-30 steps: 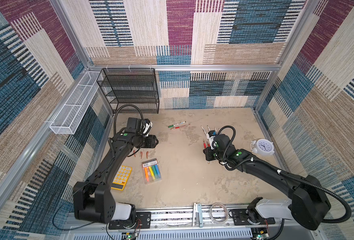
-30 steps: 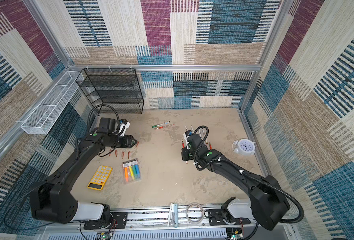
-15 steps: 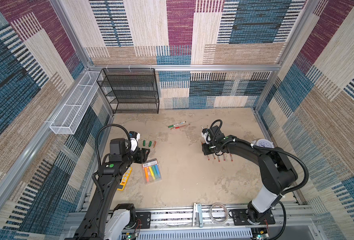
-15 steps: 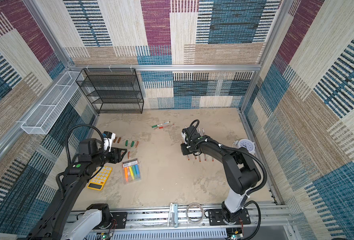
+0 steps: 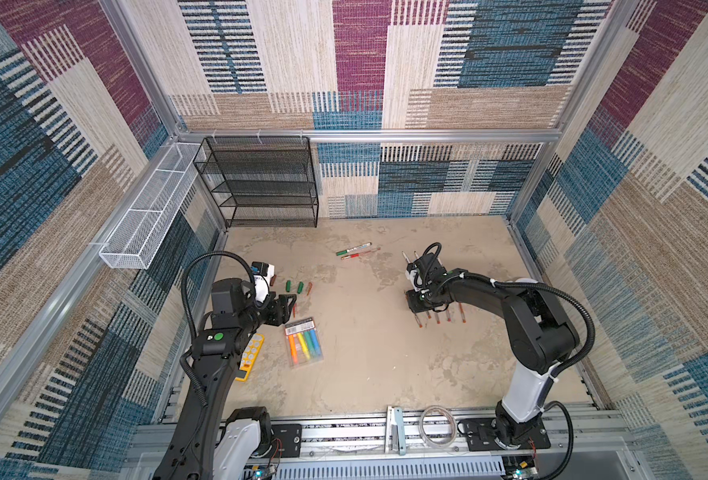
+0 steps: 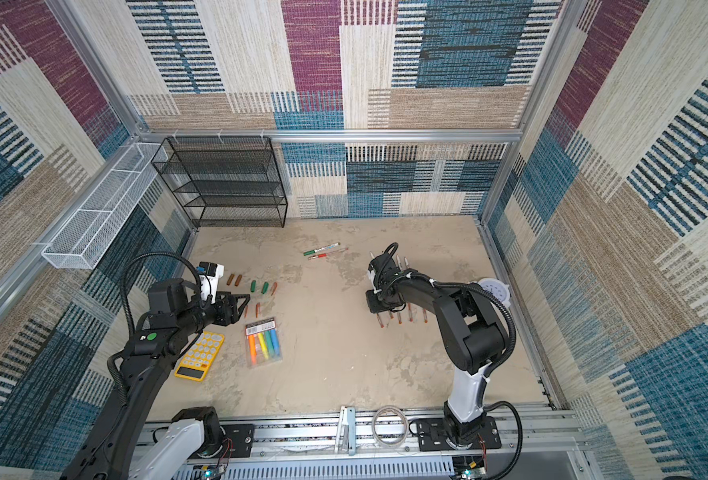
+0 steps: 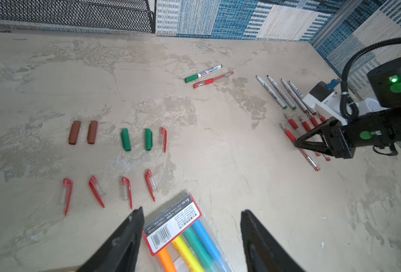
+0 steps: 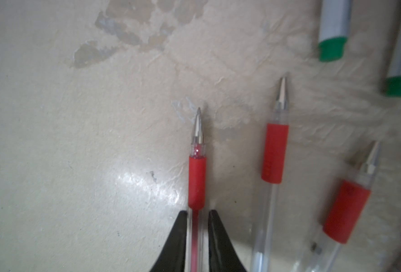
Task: Open the pen caps
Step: 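Lower the uncapped red pen among the pens and open right gripper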
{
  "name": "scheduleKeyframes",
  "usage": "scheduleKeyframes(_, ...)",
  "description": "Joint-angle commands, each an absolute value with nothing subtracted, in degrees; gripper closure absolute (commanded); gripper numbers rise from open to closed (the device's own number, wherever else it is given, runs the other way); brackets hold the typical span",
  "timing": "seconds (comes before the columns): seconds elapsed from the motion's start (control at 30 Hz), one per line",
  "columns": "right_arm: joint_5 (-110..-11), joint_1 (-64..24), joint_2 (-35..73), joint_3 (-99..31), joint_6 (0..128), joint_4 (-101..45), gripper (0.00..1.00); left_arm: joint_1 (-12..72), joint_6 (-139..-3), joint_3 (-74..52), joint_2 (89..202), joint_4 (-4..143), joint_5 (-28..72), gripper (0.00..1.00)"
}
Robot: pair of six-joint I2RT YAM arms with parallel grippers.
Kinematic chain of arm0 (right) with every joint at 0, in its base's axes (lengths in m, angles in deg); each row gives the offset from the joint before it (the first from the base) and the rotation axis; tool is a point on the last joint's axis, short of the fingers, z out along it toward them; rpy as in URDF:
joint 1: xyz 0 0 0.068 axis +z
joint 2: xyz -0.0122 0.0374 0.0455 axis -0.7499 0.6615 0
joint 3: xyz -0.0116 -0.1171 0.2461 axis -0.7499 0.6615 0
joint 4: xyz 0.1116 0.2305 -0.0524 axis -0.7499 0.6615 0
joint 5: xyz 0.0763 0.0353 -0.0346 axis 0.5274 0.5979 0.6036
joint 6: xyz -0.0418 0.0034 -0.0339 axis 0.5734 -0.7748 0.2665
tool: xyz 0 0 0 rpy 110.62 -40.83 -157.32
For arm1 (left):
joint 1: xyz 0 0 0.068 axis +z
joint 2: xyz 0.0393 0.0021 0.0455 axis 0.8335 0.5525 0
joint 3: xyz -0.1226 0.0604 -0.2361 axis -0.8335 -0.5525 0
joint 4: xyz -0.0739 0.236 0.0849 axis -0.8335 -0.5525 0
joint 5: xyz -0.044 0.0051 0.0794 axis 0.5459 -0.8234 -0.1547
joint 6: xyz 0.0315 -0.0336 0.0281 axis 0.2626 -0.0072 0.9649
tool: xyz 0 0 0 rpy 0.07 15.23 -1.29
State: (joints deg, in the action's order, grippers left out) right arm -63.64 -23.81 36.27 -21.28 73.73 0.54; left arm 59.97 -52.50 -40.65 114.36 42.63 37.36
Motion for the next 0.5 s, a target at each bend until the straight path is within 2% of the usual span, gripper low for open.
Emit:
scheduleKeyframes(0.0,-64.8,-23.8,36.8,-20.7,72.2,-1.5,0.79,60.2,-50.8,-40.5,114.6,43.9,38.6,0.31)
scheduleKeyframes(0.23,-64.1,-23.8,35.2,-22.3,71.7,-0.4,0.73,60.1,-50.9,-40.2,114.5,43.5,39.0,0.31)
scheduleKeyframes(0.37,-62.7,-23.8,32.2,-24.9,72.7,-0.7,0.64,60.1,-51.1,-40.8,114.2,45.0,38.7,0.31)
scheduleKeyframes(0.47,-62.2,-23.8,35.1,-31.2,73.9,1.9,0.59,60.2,-50.8,-41.0,114.4,44.4,39.3,0.31)
